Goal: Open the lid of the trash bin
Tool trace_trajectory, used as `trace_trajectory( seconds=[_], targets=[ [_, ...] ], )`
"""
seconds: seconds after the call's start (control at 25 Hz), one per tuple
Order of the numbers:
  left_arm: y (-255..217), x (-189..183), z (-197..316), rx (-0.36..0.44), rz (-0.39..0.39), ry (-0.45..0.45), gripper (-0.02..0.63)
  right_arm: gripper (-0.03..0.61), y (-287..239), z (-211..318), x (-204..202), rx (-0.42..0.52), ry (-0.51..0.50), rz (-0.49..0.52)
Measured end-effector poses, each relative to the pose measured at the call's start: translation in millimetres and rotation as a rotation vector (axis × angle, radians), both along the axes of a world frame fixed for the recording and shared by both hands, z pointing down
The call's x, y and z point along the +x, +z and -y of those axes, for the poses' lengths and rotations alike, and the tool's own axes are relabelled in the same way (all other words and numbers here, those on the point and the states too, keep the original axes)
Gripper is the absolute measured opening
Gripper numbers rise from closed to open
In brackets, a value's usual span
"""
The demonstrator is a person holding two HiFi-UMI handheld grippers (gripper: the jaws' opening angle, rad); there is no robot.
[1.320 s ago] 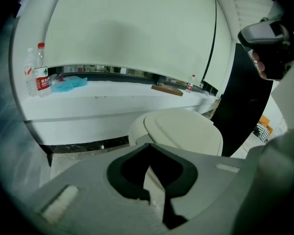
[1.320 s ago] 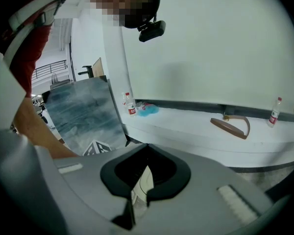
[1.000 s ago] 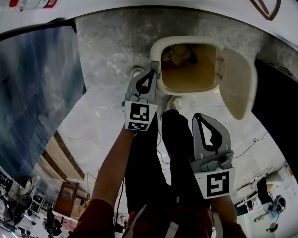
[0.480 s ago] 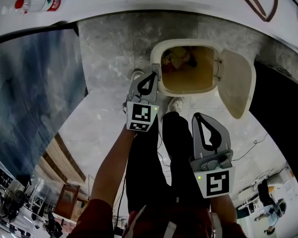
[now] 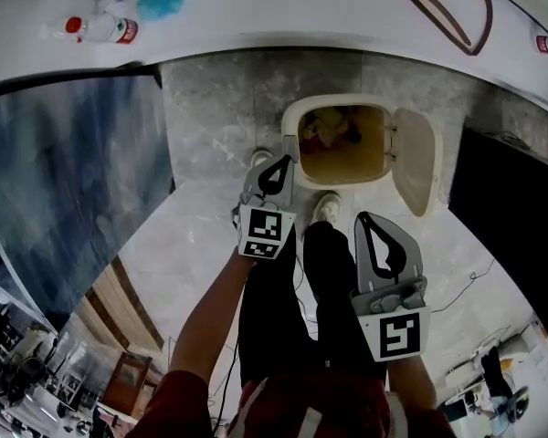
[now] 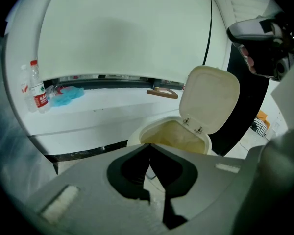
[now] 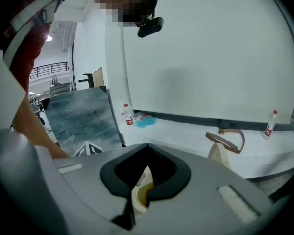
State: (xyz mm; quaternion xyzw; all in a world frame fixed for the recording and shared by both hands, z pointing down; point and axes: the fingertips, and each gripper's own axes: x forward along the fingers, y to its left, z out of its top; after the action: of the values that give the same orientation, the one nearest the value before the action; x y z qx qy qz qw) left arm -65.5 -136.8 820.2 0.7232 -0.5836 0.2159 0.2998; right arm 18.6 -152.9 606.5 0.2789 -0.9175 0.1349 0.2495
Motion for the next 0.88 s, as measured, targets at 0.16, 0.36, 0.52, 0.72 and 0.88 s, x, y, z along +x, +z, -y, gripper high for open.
trace_trajectory(
  seconds=[0.16,0.36,0.52,0.72,0.88],
  targets=[
    [-39,-3,-3,0.039,0.021,-0.026,0.002,0.0,-25,0,1,0.035,-0.01,0.017],
    [-96,-10,-8,0.101,0.039,-0.068,0.002,0.0,-55,1,6,0.079,-0.014,0.031],
    [-151,-11,-10,0.162,0.055,-0.085,0.002,0.0,-85,0,11,0.117,-0.02,0.048],
    [-222,-9,-16,0.249,0.086,-0.098,0.002,0.0,-124,-6,15,0.18,-0.043,0.057],
    [-270,-8,-24,0.311,0.105,-0.127,0.002,0.0,-153,-9,21,0.252,-0.073,0.053]
  ],
)
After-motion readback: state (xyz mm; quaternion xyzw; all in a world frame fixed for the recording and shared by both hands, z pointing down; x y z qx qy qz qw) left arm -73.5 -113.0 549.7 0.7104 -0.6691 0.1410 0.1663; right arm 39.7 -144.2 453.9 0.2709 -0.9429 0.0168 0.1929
